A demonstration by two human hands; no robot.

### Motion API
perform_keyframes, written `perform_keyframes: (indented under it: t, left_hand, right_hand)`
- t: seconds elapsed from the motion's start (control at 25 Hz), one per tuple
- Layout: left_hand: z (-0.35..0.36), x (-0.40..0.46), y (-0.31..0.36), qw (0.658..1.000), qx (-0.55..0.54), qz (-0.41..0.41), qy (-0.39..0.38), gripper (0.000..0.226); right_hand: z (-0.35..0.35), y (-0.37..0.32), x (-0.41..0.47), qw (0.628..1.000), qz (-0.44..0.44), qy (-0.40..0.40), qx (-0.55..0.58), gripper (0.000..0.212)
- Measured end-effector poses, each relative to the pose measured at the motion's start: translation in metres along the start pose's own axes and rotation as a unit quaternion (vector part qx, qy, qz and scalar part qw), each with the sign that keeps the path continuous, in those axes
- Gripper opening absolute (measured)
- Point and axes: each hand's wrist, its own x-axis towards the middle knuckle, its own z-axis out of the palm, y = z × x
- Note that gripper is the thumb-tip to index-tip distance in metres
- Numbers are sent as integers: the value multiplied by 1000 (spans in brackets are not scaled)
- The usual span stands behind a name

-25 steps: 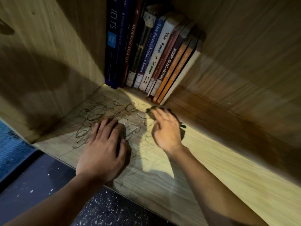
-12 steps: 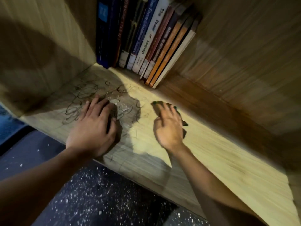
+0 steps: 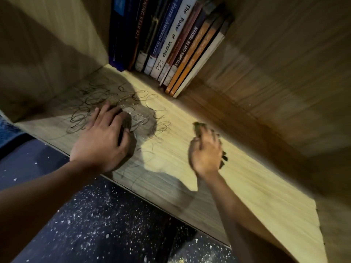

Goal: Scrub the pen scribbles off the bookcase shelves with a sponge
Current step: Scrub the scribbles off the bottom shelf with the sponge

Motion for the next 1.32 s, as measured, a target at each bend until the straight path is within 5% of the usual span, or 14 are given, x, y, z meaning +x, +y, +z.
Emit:
perform_keyframes:
  t: [0.08,0.16,0.32,0.44,0.6,0.76,0.92,1.08,1.32]
  left_hand:
    - [-2,0,3,1000,-3,-5,1,65]
    - [-3,-2,4,1000,7,3,-3,64]
    - [-7,-4,6,1000,12,20,-20,64]
    - [-6,-2,5,1000,8,13,-16,65]
    - [-4,-2,3,1000,5,8,4,63]
    - [-1,-3,-1,1000,1,-12,18,61]
    - [-2,-4,1,1000,-3,-17,25,61]
    - [-3,-4,4,999,7,-17,35,62]
    - [-4,-4,3,999,9,-18,32,62]
  right_hand:
    - [-6,0,-49,981,-178,-81,17,54]
    - [-23,39,-75,967,-230,-110,21,55]
    - [-35,97,-63,999,32,-23,-1,64]
    - [-11,20,-60,981,191,28,-34,65]
    - [22,-79,-118,998,-5,57,-2,59]
    - [6,-25,-174,986,-166,0,-26,47]
    - [-21,95,-195,995,-54,31,-72,50]
    - [-9,57,-191,993,92,66,-27,50]
    - [11,-73,-161,989,-131,-3,68,49]
